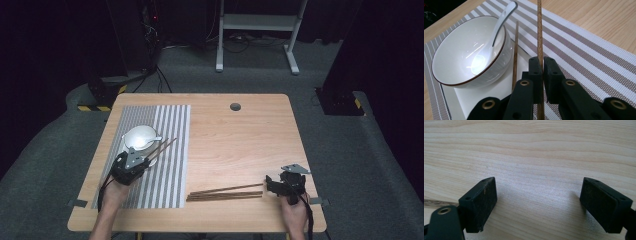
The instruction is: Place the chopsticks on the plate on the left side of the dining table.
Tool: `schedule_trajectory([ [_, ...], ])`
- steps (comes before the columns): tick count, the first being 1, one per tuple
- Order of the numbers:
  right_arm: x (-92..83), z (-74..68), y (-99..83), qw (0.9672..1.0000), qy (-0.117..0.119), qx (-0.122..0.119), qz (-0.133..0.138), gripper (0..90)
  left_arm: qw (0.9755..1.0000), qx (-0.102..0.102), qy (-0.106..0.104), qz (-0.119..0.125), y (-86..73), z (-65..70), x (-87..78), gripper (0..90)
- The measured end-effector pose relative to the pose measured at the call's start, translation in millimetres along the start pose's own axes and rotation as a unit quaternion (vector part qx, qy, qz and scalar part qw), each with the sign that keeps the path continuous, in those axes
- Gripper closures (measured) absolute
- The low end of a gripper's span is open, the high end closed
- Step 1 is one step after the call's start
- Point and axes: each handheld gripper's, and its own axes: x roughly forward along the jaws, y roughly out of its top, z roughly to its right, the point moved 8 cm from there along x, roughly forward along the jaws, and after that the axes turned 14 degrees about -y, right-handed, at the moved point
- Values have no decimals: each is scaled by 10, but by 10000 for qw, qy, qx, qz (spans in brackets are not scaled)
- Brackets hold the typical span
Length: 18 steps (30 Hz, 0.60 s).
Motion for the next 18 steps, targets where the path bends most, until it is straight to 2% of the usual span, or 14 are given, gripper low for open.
schedule_trajectory([
  [7, 0, -1, -1, 10000, 0, 7, -4, 138, 10000, -50, 54, -13, -34, -37, 3, 848],
  [18, 0, 0, 0, 10000, 0, 0, 1, 137, 9995, -78, 196, -234, -133, -105, 63, 848],
])
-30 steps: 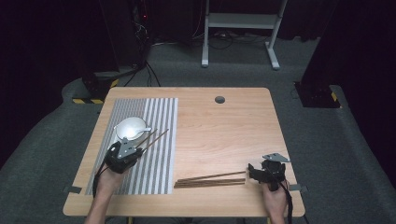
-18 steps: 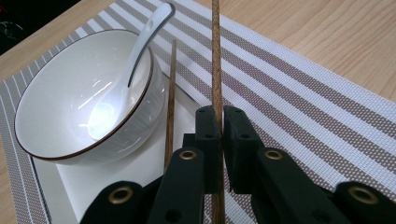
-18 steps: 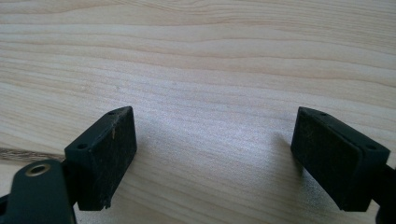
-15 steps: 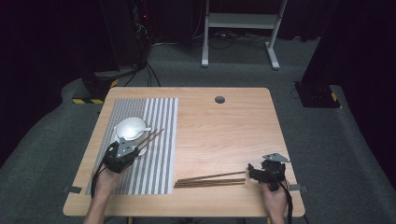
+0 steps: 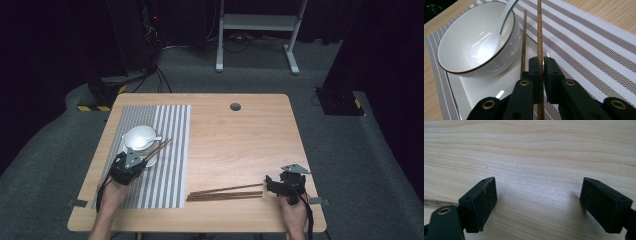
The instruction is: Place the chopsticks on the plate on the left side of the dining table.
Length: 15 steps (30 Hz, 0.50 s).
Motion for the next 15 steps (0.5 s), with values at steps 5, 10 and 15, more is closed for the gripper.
schedule_trajectory([
  [5, 0, 0, 0, 10000, 0, 1, 0, 138, 9999, -3, 83, -92, -30, -26, 47, 848],
  [10, 0, 0, 0, 10000, -1, -1, 0, 138, 9998, 17, 131, -138, -33, -46, 75, 848],
  [15, 0, 0, 0, 10000, -1, -1, 0, 137, 9997, 6, 155, -170, -38, -62, 100, 848],
])
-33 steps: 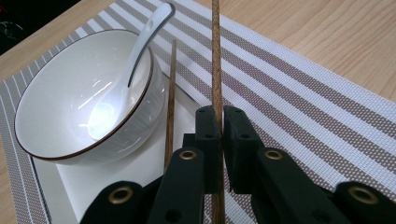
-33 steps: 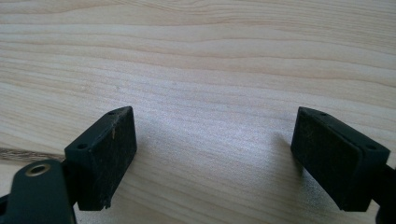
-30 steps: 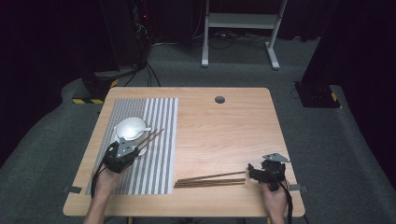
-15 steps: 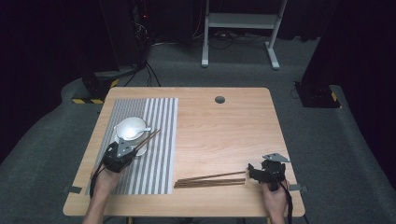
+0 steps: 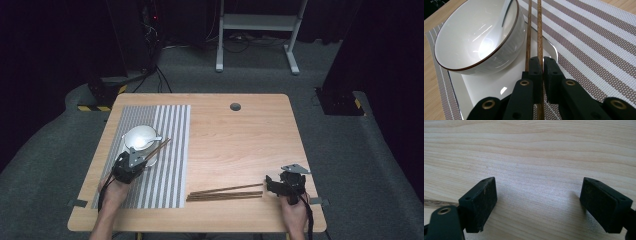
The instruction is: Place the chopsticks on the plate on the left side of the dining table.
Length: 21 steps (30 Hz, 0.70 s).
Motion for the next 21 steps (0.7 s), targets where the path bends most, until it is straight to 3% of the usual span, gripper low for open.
schedule_trajectory([
  [16, 0, -1, 0, 10000, 0, 7, -4, 137, 9998, -189, 3, 0, -84, -56, 61, 848],
  [21, 0, 0, 0, 10000, 0, 0, -1, 138, 9999, -162, 18, -17, -80, -57, 74, 848],
])
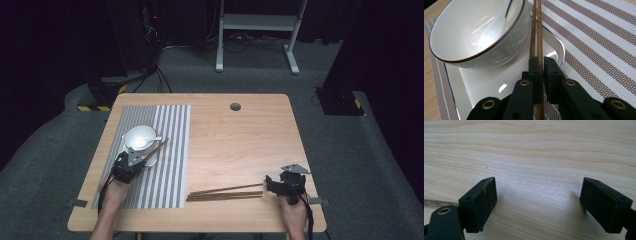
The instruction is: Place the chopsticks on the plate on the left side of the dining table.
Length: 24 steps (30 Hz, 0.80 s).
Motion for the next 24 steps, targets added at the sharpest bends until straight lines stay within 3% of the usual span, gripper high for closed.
schedule_trajectory([
  [24, 0, -1, 0, 10000, 0, 6, -3, 137, 10000, 1, 63, -72, 13, -31, 57, 844],
])
